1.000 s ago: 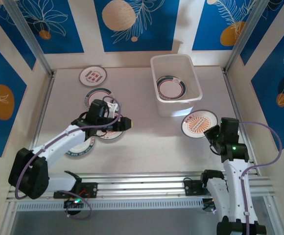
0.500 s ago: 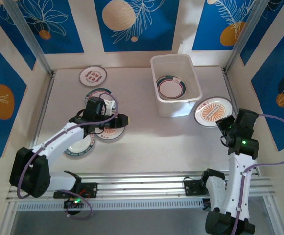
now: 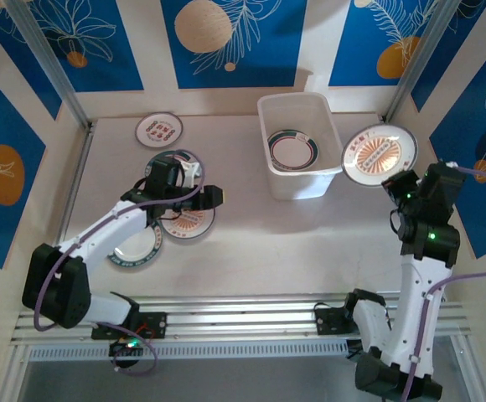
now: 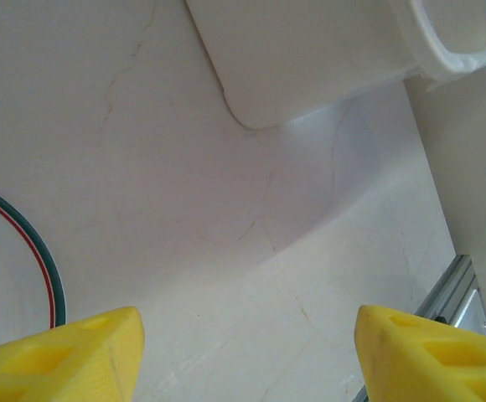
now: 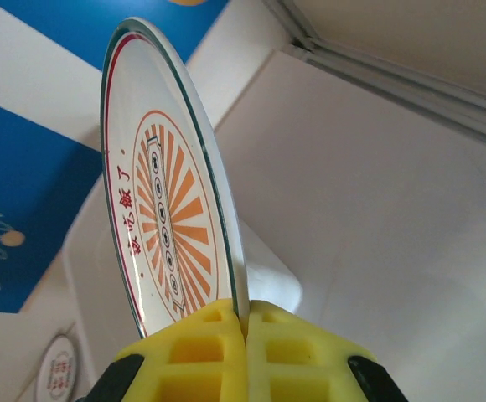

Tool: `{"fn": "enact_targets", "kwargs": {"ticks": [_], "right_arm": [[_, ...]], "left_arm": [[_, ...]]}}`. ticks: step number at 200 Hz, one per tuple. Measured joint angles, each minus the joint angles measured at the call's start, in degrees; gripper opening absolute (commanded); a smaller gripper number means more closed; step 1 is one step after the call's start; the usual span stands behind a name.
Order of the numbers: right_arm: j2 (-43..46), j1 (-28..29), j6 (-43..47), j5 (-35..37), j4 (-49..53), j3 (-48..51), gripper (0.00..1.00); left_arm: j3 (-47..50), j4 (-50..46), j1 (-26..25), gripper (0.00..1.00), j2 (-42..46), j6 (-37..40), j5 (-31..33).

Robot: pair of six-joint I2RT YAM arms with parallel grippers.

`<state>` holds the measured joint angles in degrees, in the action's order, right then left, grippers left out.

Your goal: Place the plates into the plastic bin on the countertop

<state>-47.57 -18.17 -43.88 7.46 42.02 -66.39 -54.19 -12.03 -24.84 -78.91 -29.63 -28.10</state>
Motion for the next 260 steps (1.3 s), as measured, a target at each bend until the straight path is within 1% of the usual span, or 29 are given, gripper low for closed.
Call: {"fn": "enact_targets", "kwargs": {"ticks": [23,54,79,130,182,224,260], "right_arm": [[-5.75,4.83,-0.83,0.07,-3.72,-2.69,0.00],[-17.14,13.20,-1.86,1.95,-9.03,-7.02,0.00],[-25.55,17.46,-3.63,3.96,-11.54,-10.64,0.00],[-38.97,21.42,-10.23,7.26,-15.85,-13.79,0.00],[-51.76,25.44,-15.67,11.98,-17.70,-20.44,0.00],[-60.26,28.11,-20.26,15.96,-16.22,-27.91,0.00],[-65.09,29.68,-23.85,18.18,-11.69,-32.98,0.00]], "left_arm": [[-1.77,-0.07,0.00,0.68,-2.03,-0.04,-0.26],[-6.43,-1.68,0.00,0.68,-5.51,0.00,-0.39],[-10.91,-3.04,0.00,0.68,-7.91,0.00,-0.42],[-18.86,-5.92,0.15,0.68,-14.16,0.02,-0.44],[-23.04,-8.61,1.29,0.68,-17.35,0.04,-0.42],[-23.43,-10.05,2.23,0.68,-18.47,0.02,-0.39],[-23.45,-10.54,2.78,0.68,-18.47,0.07,-0.39]]}}
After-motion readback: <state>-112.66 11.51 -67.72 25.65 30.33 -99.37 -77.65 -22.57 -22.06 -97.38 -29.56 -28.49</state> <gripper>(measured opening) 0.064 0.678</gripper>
